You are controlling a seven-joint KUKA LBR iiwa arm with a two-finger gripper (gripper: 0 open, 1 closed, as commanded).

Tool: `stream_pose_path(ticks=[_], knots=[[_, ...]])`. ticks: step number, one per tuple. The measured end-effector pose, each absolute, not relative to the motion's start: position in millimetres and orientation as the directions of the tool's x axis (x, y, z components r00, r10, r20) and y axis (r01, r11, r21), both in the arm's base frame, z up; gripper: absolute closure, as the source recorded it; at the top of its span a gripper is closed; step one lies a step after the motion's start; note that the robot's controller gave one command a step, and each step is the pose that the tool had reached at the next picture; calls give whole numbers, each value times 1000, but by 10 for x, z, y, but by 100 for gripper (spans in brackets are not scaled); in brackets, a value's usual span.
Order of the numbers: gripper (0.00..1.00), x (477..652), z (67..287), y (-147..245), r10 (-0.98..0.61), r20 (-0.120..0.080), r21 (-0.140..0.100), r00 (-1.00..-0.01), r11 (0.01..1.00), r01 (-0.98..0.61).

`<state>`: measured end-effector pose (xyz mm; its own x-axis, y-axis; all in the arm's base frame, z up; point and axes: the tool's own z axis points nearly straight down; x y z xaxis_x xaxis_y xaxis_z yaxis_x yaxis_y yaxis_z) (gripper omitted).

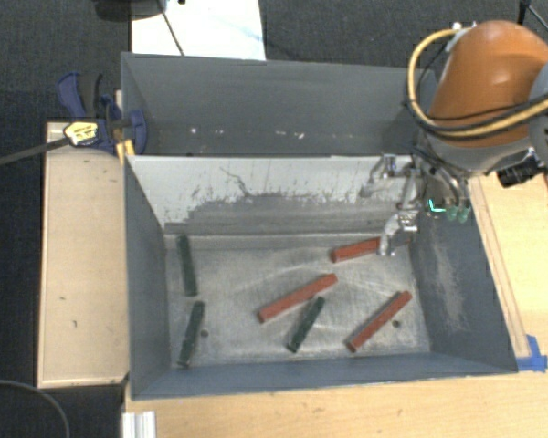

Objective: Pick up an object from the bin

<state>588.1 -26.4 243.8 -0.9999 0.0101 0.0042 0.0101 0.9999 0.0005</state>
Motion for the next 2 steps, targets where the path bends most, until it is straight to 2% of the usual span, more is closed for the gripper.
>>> stream_pose_path(ticks=[1, 2], knots=[[0, 5883, 2459, -263, 10, 1, 0, -1000, 1000, 10], [0, 5869, 2147, 44, -38, -9, -1, -999, 999, -38]])
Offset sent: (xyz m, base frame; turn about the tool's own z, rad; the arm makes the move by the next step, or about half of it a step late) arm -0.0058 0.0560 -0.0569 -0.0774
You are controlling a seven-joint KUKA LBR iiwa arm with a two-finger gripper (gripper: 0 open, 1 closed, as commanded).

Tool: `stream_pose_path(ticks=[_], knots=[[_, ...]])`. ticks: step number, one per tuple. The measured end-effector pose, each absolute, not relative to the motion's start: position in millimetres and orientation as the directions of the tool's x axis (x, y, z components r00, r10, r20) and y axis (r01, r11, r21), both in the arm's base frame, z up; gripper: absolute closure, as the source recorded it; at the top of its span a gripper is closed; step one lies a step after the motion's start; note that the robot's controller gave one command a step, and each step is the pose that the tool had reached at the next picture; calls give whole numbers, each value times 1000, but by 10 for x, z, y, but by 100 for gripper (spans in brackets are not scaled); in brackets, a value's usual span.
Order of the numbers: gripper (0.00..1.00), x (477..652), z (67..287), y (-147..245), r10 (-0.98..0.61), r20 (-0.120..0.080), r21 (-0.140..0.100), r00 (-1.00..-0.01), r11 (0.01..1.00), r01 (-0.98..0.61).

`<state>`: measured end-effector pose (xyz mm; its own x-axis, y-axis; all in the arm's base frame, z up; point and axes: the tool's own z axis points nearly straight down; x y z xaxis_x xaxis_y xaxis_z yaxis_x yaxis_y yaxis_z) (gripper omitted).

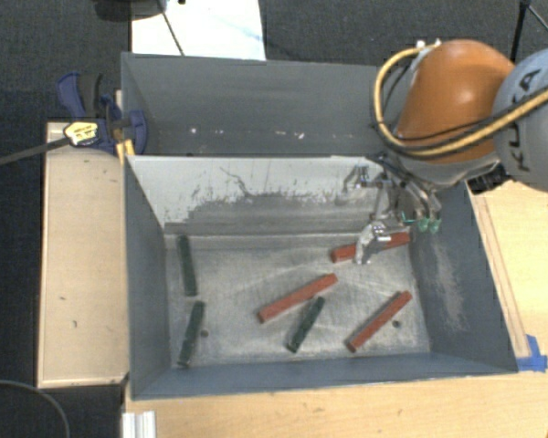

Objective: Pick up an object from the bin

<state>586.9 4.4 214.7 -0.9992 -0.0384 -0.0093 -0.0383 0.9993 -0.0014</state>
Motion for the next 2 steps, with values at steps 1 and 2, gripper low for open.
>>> stream_pose_path(ticks=[1, 2], knots=[[0, 5416, 1764, -14, -40, -5, 3, -999, 999, -40], [100, 5556, 789, 35, -171, -9, 0, -985, 985, -171]])
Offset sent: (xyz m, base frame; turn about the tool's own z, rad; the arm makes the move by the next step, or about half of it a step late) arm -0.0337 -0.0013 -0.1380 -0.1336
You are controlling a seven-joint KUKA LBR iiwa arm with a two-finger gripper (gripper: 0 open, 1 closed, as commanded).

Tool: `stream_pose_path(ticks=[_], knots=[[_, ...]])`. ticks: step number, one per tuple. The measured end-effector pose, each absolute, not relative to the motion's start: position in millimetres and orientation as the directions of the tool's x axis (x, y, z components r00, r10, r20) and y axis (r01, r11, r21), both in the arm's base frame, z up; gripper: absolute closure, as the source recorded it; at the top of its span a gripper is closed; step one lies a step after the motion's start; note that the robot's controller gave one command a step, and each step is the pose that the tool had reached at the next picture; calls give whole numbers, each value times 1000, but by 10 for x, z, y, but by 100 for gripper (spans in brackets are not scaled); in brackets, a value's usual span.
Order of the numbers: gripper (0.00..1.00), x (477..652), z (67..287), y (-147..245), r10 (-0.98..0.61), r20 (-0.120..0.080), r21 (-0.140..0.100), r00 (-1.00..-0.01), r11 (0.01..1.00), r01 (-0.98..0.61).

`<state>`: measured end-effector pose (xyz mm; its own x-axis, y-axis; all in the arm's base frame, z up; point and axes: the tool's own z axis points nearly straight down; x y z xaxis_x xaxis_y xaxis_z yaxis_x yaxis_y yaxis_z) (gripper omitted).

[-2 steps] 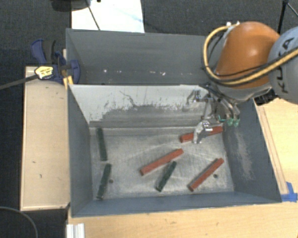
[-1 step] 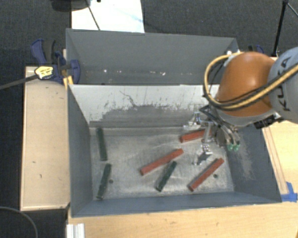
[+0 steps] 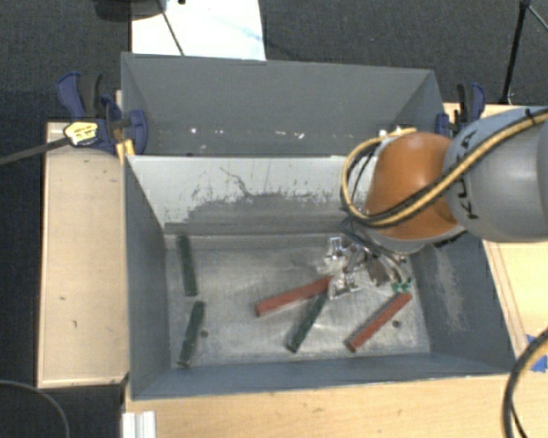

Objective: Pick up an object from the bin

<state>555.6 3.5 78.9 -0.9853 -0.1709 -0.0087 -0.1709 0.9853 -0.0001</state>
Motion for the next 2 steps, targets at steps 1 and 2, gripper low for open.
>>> stream_pose_path(ticks=[1, 2], knots=[[100, 5556, 789, 35, -171, -9, 0, -985, 985, -171], [100, 5686, 2397, 71, -170, -6, -1, -985, 985, -170]])
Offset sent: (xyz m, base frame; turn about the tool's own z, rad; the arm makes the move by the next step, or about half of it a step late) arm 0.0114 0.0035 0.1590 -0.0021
